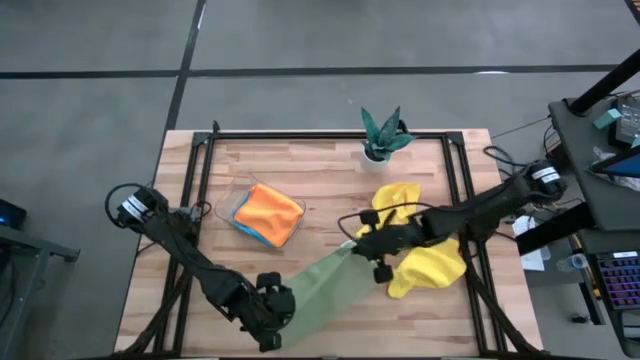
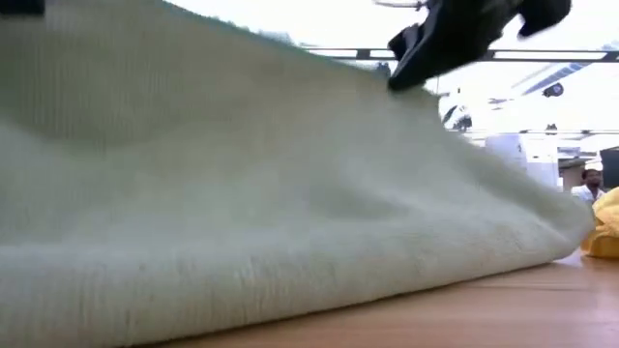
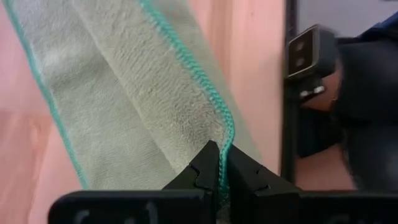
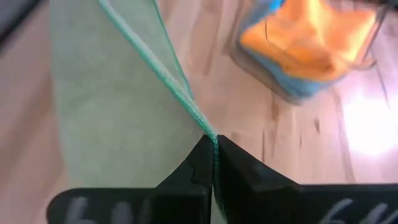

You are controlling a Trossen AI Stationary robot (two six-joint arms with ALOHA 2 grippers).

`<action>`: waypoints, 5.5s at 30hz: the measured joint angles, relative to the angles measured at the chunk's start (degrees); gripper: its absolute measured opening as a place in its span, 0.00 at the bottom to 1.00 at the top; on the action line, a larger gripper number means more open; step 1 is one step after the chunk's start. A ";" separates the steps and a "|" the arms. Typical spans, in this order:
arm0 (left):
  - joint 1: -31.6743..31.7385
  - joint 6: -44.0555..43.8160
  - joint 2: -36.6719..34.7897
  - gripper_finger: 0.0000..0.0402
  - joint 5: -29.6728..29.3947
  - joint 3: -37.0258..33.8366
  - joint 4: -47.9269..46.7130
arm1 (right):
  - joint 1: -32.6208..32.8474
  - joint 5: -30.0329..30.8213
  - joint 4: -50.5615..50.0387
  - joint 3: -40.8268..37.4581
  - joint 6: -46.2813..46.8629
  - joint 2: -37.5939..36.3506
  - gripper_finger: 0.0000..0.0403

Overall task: Fold microfiber towels
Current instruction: Fold the green microfiber cloth

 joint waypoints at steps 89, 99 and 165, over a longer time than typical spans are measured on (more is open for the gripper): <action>1.06 -6.19 0.06 0.00 -7.57 -7.12 10.36 | -6.26 -8.55 -0.06 4.12 -1.62 16.99 0.02; 1.48 -5.33 0.06 0.00 -9.09 -7.12 10.30 | -5.90 -8.53 -0.47 4.12 -1.79 16.99 0.02; -0.37 -6.05 -0.03 0.27 0.07 -14.88 27.24 | 2.21 -11.53 -11.77 3.90 12.33 16.23 0.30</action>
